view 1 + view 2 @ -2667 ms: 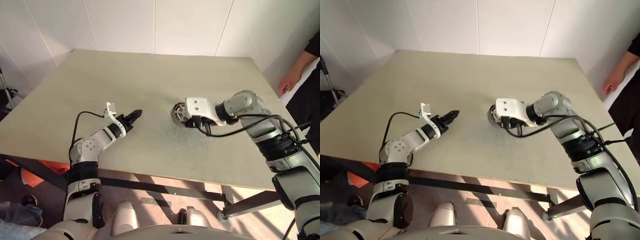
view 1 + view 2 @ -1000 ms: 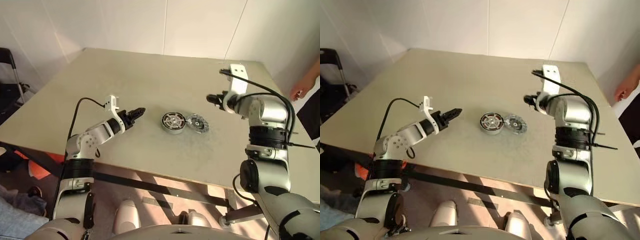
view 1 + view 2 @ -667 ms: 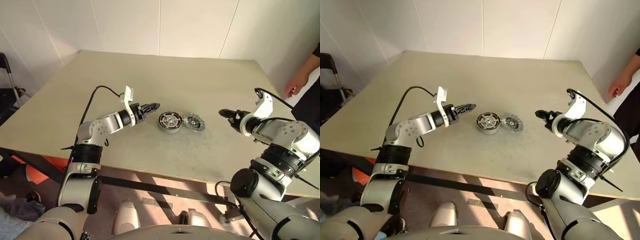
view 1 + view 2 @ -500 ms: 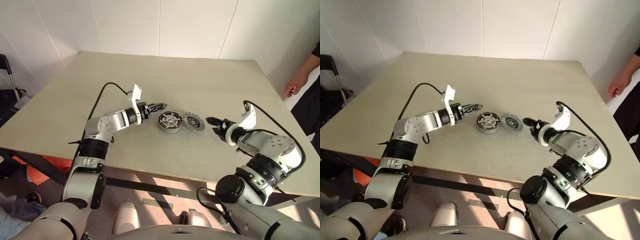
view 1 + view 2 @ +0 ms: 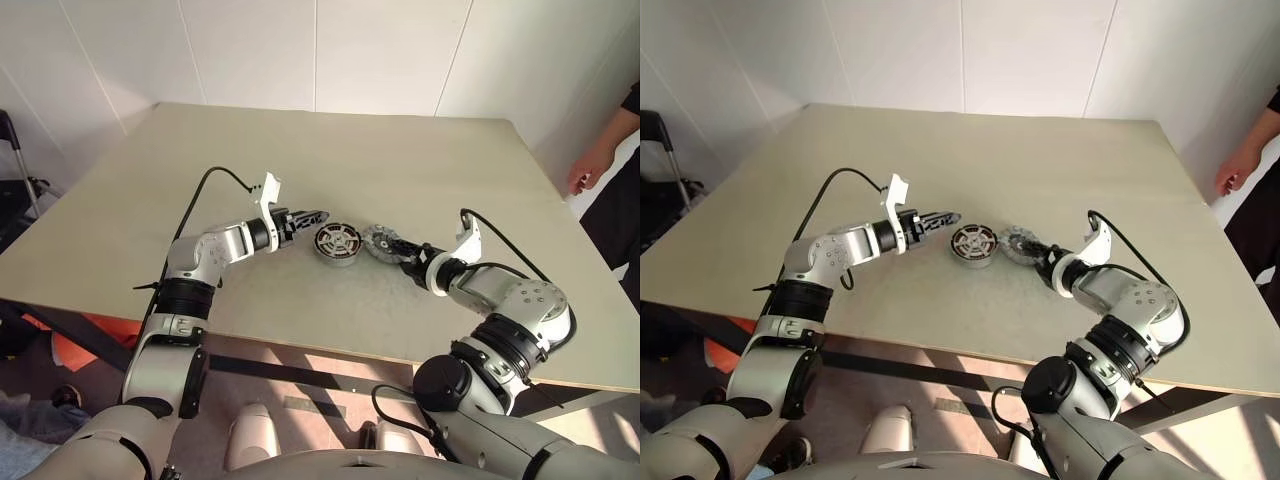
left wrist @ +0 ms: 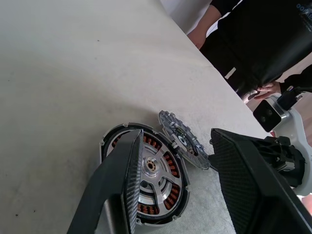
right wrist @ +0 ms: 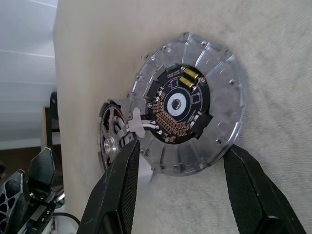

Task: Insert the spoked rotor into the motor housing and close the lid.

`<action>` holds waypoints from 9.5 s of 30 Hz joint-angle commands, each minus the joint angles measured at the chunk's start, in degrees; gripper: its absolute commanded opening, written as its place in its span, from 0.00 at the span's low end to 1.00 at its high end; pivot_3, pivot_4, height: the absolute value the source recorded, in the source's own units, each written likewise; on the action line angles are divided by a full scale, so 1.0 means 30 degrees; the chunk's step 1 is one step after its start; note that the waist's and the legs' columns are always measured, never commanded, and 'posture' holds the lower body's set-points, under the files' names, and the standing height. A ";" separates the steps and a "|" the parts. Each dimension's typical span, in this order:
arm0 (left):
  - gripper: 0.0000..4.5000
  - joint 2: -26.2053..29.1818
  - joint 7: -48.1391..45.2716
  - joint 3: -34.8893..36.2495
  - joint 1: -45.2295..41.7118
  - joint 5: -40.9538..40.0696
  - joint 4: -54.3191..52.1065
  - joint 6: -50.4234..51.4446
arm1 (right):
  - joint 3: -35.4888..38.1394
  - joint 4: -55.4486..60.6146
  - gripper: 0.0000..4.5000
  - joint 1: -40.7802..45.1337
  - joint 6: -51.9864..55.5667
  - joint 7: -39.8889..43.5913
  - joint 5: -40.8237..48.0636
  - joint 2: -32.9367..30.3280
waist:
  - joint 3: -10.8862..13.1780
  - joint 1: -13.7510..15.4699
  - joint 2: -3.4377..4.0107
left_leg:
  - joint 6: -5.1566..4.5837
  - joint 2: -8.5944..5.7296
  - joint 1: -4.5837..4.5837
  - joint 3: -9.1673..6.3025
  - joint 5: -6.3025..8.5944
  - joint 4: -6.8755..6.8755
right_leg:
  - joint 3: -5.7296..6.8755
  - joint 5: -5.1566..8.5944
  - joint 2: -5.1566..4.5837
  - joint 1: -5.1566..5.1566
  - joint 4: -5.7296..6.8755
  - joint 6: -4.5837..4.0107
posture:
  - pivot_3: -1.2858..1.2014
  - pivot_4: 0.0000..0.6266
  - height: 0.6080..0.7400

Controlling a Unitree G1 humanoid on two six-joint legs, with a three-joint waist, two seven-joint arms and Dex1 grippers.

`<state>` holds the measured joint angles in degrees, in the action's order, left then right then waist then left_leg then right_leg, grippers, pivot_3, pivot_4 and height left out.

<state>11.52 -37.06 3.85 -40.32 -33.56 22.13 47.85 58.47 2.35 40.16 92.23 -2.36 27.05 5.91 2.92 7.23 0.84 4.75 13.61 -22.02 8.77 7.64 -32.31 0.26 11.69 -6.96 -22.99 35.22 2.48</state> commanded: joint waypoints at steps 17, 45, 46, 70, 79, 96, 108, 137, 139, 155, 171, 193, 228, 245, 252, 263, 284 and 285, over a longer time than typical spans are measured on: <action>0.52 0.0191 0.0686 0.0650 0.0957 -0.0081 -0.2076 0.0609 | -0.4785 -0.4879 0.66 0.1420 -0.7998 0.2293 0.1884 -0.1504 | 0.0002 -0.0007 0.0002 | -0.0006 0.0005 -0.0037 -0.0001 0.0003 0.0028 | 0.0029 -0.0034 0.0005 -0.0001 -0.0073 -0.0054 | 0.52 0.00 1.00; 0.52 0.1729 0.0772 0.2455 0.0951 0.0303 -0.0562 -0.0425 | -1.8418 0.2641 0.66 -0.2068 -1.2124 0.8190 0.0738 -0.5944 | 0.0000 0.0099 -0.0003 | -0.0013 0.0016 -0.0068 -0.0016 0.0009 0.0049 | 0.0046 -0.0033 0.0020 0.0008 -0.0143 -0.0050 | 0.52 0.00 1.00; 0.52 0.1726 0.0762 0.2438 0.1026 0.0335 -0.0535 -0.0471 | -1.9366 0.2230 0.66 -0.2237 -1.3466 0.8568 -0.0208 -0.6470 | 0.0000 0.0106 -0.0012 | -0.0016 0.0017 -0.0067 -0.0017 0.0011 0.0049 | 0.0049 -0.0033 0.0019 0.0014 -0.0148 -0.0049 | 0.52 0.00 1.00; 0.52 0.0848 0.1717 0.2305 0.2376 0.0220 -0.1973 -0.0248 | -2.2783 -0.5636 0.99 -0.1611 -2.1939 1.1493 -0.5553 -0.6179 | 0.0020 -0.0068 -0.0071 | -0.0104 0.0032 -0.0109 -0.0018 0.0060 -0.0026 | 0.0059 -0.0035 0.0028 0.0010 -0.0134 -0.0076 | 0.52 0.00 1.00; 0.52 0.0815 0.1536 0.2058 0.2241 0.0302 -0.1886 -0.0226 | -2.2405 -0.6763 0.99 -0.1532 -2.2946 1.1675 -0.6116 -0.6515 | 0.0020 -0.0072 -0.0073 | -0.0107 0.0034 -0.0110 -0.0018 0.0062 -0.0031 | 0.0058 -0.0036 0.0029 0.0010 -0.0131 -0.0078 | 0.52 0.00 1.00; 0.52 0.1482 0.1615 0.2629 0.1893 0.0368 -0.1122 -0.0719 | -2.2833 -0.6990 0.86 -0.2597 -2.3575 1.2284 -0.7113 -0.6654 | 0.0019 -0.0098 -0.0075 | -0.0164 0.0035 -0.0105 -0.0018 0.0095 -0.0044 | 0.0058 -0.0036 0.0029 0.0017 -0.0128 -0.0079 | 0.52 0.00 1.00; 0.52 0.1570 0.1678 0.2699 0.1833 0.0426 -0.0857 -0.0873 | -2.1305 -0.4762 0.70 -0.2279 -2.1893 1.3002 -0.5130 -0.6631 | 0.0020 -0.0092 -0.0075 | -0.0187 0.0037 -0.0109 -0.0019 0.0109 -0.0040 | 0.0058 -0.0036 0.0031 0.0013 -0.0132 -0.0080 | 0.52 0.00 1.00; 0.52 0.1453 0.1893 0.2675 0.2196 0.0280 -0.1243 -0.0744 | -2.2214 -0.5594 0.70 -0.2986 -2.2254 1.3922 -0.6543 -0.8161 | 0.0022 -0.0006 -0.0078 | -0.0197 0.0034 -0.0115 -0.0018 0.0114 -0.0050 | 0.0060 -0.0035 0.0025 0.0019 -0.0137 -0.0081 | 0.52 0.00 1.00; 0.52 0.1481 0.1868 0.2671 0.2175 0.0293 -0.1193 -0.0760 | -2.2142 -0.5168 0.70 -0.3097 -2.2063 1.4145 -0.6357 -0.8295 | 0.0022 0.0027 -0.0079 | -0.0198 0.0032 -0.0117 -0.0018 0.0115 -0.0050 | 0.0060 -0.0035 0.0022 0.0022 -0.0138 -0.0080 | 0.52 0.00 1.00; 0.52 0.1327 0.1860 0.2591 0.2205 0.0349 -0.1079 -0.0869 | -2.1299 -0.5185 0.70 -0.2715 -2.1986 1.3356 -0.5732 -0.7903 | 0.0023 0.0020 -0.0080 | -0.0205 0.0032 -0.0124 -0.0018 0.0119 -0.0062 | 0.0064 -0.0035 0.0019 0.0022 -0.0139 -0.0080 | 0.52 0.00 1.00; 0.52 0.1417 0.1860 0.2681 0.2200 0.0360 -0.1018 -0.0932 | -2.1910 -0.5093 0.70 -0.3170 -2.2097 1.4023 -0.6207 -0.8583 | 0.0024 0.0014 -0.0081 | -0.0207 0.0032 -0.0134 -0.0018 0.0120 -0.0058 | 0.0066 -0.0035 0.0019 0.0016 -0.0143 -0.0080 | 0.52 0.00 1.00; 0.39 -0.2663 0.4242 0.5768 -0.0494 -0.3218 0.0806 0.0753 | -2.2738 -0.6031 0.70 -0.2927 -2.2014 1.3480 -0.7310 -0.8677 | 0.0031 0.0044 -0.0098 | -0.0213 0.0023 -0.0126 -0.0018 0.0123 -0.0113 | 0.0075 -0.0035 -0.0012 0.0083 -0.0140 -0.0079 | 0.52 0.00 1.00; 0.00 -0.3267 0.3473 0.4103 -0.1943 -0.1359 0.5497 0.2156 | -2.2593 -0.5583 0.70 -0.2670 -2.1861 1.3188 -0.7040 -0.8540 | 0.0033 -0.0028 -0.0109 | -0.0240 0.0014 -0.0059 -0.0017 0.0139 -0.0037 | 0.0089 -0.0029 -0.0016 0.0124 -0.0187 -0.0070 | 0.52 0.00 1.00; 0.00 -0.3244 0.5017 0.4029 -0.2180 -0.0572 0.5537 0.2850 | -2.2610 -0.1881 1.00 -0.3475 -2.0274 1.4851 -0.5741 -0.9042 | 0.0034 -0.0008 -0.0109 | -0.0240 0.0014 -0.0066 -0.0015 0.0138 0.0009 | 0.0096 -0.0028 -0.0012 0.0119 -0.0239 -0.0069 | 0.52 0.00 1.00; 0.00 -0.3238 0.4727 0.4001 -0.2368 -0.0537 0.5546 0.2737 | -2.0147 -0.0608 1.00 -0.2496 -1.6418 1.4158 -0.3558 -0.9072 | 0.0037 -0.0025 -0.0106 | -0.0242 0.0013 -0.0065 -0.0014 0.0139 0.0035 | 0.0098 -0.0026 -0.0007 0.0116 -0.0263 -0.0067 | 0.52 0.00 1.00; 0.00 -0.3237 0.4559 0.4210 -0.2582 -0.0470 0.5582 0.2434 | -1.6319 -0.3752 1.00 -0.3883 -0.9333 1.3696 -0.1004 -1.1109 | 0.0039 0.0071 -0.0103 | -0.0201 0.0009 -0.0082 -0.0009 0.0116 0.0054 | 0.0104 -0.0023 -0.0009 0.0113 -0.0296 -0.0063 | 0.52 0.00 1.00; 0.00 -0.3018 0.4385 0.4097 -0.2628 -0.0188 0.5553 0.2401 | -0.9602 -0.6622 1.00 -0.1017 -0.5011 0.8458 0.2311 -0.4748 | 0.0031 -0.0043 -0.0079 | -0.0161 0.0017 -0.0015 0.0004 0.0093 0.0072 | 0.0098 -0.0013 -0.0010 0.0127 -0.0271 -0.0064 | 0.52 0.00 1.00; 0.00 -0.3009 0.4389 0.4101 -0.2652 -0.0179 0.5576 0.2384 | -0.9520 -0.6667 1.00 -0.0858 -0.5064 0.8291 0.2429 -0.4414 | 0.0031 -0.0048 -0.0078 | -0.0159 0.0018 -0.0016 0.0003 0.0092 0.0075 | 0.0098 -0.0013 -0.0009 0.0126 -0.0271 -0.0064 | 0.52 0.00 1.00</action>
<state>2.05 -23.60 16.38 -46.96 -34.38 39.66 55.30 29.82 -17.14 35.93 77.16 23.22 32.13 -8.77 3.01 7.09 0.60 4.28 13.67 -22.07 8.78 7.90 -32.08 0.56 11.65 -6.99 -22.62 34.41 2.29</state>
